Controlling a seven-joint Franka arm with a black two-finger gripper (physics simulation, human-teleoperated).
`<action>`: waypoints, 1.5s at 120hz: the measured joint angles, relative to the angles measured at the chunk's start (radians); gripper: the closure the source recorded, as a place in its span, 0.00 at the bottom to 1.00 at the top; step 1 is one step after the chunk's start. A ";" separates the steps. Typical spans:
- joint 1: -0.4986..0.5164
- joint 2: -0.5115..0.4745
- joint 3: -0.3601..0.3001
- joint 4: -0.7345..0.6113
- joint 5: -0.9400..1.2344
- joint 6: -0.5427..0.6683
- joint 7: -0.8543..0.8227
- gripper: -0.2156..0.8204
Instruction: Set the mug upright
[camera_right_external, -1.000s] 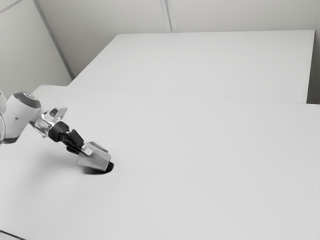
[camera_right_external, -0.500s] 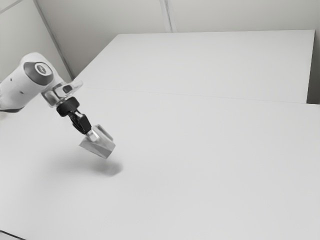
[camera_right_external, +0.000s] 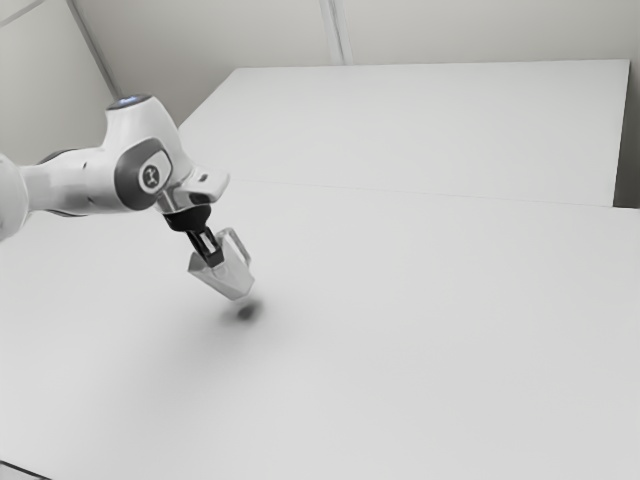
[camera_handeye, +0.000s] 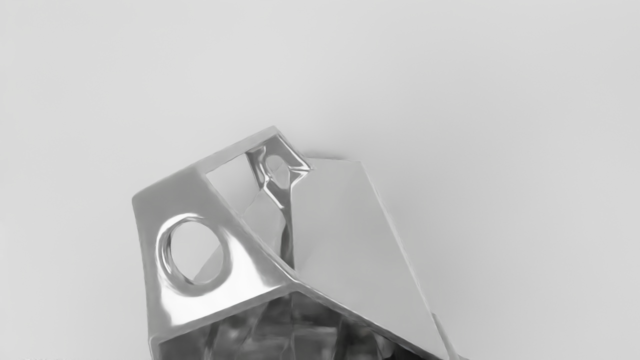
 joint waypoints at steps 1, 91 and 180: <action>0.002 0.001 -0.001 0.000 0.003 0.003 -0.002 0.97; 0.064 0.097 -0.011 0.042 0.100 -0.088 -0.119 0.68; 0.071 -0.103 -0.032 0.129 0.093 -0.177 -0.279 0.22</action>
